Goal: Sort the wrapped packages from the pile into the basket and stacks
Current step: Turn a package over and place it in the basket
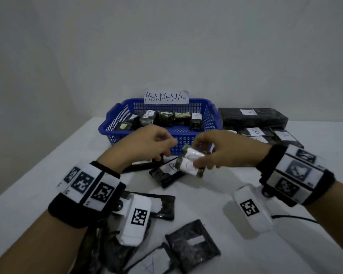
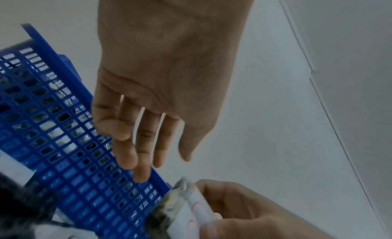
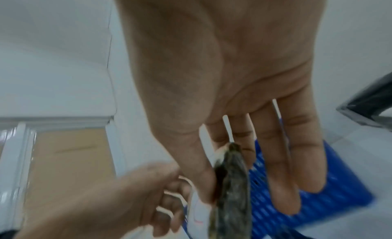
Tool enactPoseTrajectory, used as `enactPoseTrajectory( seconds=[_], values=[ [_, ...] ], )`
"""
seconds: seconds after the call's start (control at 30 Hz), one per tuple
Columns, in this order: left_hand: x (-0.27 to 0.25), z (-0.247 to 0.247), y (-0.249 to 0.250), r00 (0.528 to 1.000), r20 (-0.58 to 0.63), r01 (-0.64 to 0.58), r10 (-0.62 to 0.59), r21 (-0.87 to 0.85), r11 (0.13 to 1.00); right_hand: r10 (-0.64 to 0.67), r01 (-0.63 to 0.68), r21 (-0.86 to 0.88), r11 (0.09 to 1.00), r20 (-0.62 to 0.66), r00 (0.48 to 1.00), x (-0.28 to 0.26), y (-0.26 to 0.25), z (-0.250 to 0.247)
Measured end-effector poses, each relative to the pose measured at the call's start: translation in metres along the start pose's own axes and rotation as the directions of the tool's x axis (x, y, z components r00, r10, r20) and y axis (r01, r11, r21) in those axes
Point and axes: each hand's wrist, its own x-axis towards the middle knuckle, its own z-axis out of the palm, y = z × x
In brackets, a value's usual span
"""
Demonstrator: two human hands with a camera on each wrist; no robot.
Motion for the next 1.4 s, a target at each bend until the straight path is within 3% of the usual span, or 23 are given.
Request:
enactPoseTrajectory(
  seconds=[0.1, 0.27, 0.33, 0.43, 0.53, 0.63, 0.9, 1.0, 1.07, 1.2, 1.4],
  values=[
    [-0.002, -0.016, -0.004, 0.992, -0.105, -0.091, 0.069, -0.22, 0.971, -0.089, 0.133, 0.281, 0.951, -0.167, 0.982, 0.005, -0.011, -0.017],
    [0.008, -0.041, -0.007, 0.936, -0.301, -0.292, 0.182, -0.373, 0.881, -0.086, 0.396, 0.585, 0.707, -0.485, 0.87, 0.038, -0.038, -0.025],
    [0.015, -0.051, -0.008, 0.897, -0.403, -0.356, 0.182, -0.416, 0.836, -0.044, 0.444, 0.654, 0.613, -0.533, 0.845, 0.054, -0.045, -0.022],
    [0.02, -0.061, -0.014, 0.882, -0.433, -0.395, 0.184, -0.466, 0.792, -0.03, 0.449, 0.71, 0.543, -0.518, 0.855, 0.068, -0.052, -0.017],
    [0.02, -0.065, -0.022, 0.883, -0.429, -0.402, 0.189, -0.486, 0.776, -0.061, 0.461, 0.719, 0.521, -0.507, 0.86, 0.074, -0.057, -0.013],
    [0.022, -0.064, -0.026, 0.876, -0.443, -0.407, 0.191, -0.466, 0.786, -0.095, 0.466, 0.676, 0.57, -0.509, 0.855, 0.077, -0.058, -0.007],
    [0.026, -0.056, -0.019, 0.821, -0.514, -0.479, 0.247, -0.387, 0.788, -0.086, 0.51, 0.548, 0.663, -0.621, 0.779, 0.072, -0.053, -0.012],
    [0.026, -0.055, -0.017, 0.84, -0.484, -0.482, 0.243, -0.462, 0.745, -0.119, 0.531, 0.49, 0.691, -0.647, 0.753, 0.066, -0.049, -0.017],
    [0.026, -0.055, -0.017, 0.837, -0.485, -0.497, 0.252, -0.483, 0.72, -0.124, 0.526, 0.52, 0.673, -0.623, 0.773, 0.062, -0.047, -0.019],
    [0.026, -0.056, -0.019, 0.817, -0.464, -0.554, 0.342, -0.469, 0.688, -0.044, 0.383, 0.668, 0.638, -0.464, 0.884, 0.059, -0.049, -0.023],
    [0.026, -0.056, -0.019, 0.799, -0.475, -0.576, 0.368, -0.43, 0.695, -0.038, 0.342, 0.719, 0.605, -0.403, 0.914, 0.058, -0.049, -0.021]
  ],
)
